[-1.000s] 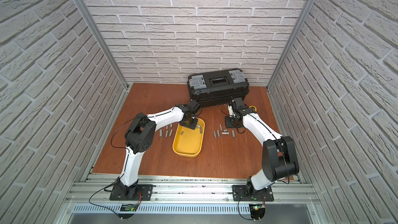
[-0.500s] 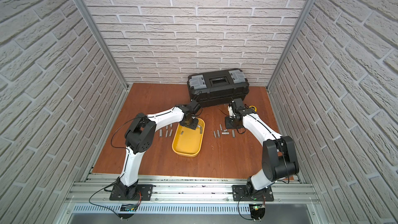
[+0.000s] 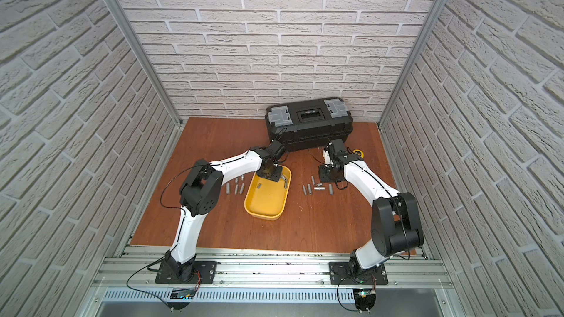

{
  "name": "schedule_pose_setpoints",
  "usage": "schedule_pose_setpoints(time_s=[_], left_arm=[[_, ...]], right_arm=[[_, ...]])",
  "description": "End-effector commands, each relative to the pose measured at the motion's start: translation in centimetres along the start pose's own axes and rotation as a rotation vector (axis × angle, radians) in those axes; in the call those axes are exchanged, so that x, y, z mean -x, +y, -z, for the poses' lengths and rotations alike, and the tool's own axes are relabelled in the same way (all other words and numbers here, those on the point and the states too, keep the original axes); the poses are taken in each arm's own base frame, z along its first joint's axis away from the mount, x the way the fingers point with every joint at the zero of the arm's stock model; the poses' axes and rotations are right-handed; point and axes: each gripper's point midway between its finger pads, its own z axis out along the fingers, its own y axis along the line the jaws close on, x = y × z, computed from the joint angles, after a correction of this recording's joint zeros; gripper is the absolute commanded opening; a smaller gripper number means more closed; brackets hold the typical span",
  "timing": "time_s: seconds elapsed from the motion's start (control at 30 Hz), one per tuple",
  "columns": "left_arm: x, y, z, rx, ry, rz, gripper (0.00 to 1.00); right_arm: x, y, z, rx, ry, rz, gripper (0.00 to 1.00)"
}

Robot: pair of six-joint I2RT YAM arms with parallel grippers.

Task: Take out the socket from the storage box
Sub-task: Pick up the socket head from the storage box.

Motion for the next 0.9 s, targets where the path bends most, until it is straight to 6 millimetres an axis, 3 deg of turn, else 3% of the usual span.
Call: schedule_pose_setpoints(time_s=[0.0,0.2,0.67,0.87], left_arm=[[0.0,-0.2,-1.1,-0.003,0.006,0.01,0.47],[-0.1,-0.2,0.2,-0.002,-0.013,0.001,0.41],[0.6,0.0,6.7,-0.022,-0.113,-0.018,0.42],[1.5,1.7,9.3,-0.009,-0.161,0.001,0.43]], right_arm=[[-0.1,0.0,-0.2,0.008,-0.007,-0.009,0.42],[-0.2,-0.1,-0.3,0.007,-0.004,-0.008,0.42],[-0.1,0.0,-0.5,0.011,0.002,-0.008,0.42],[-0.1,0.0,-0.5,0.012,0.002,-0.008,0.42]])
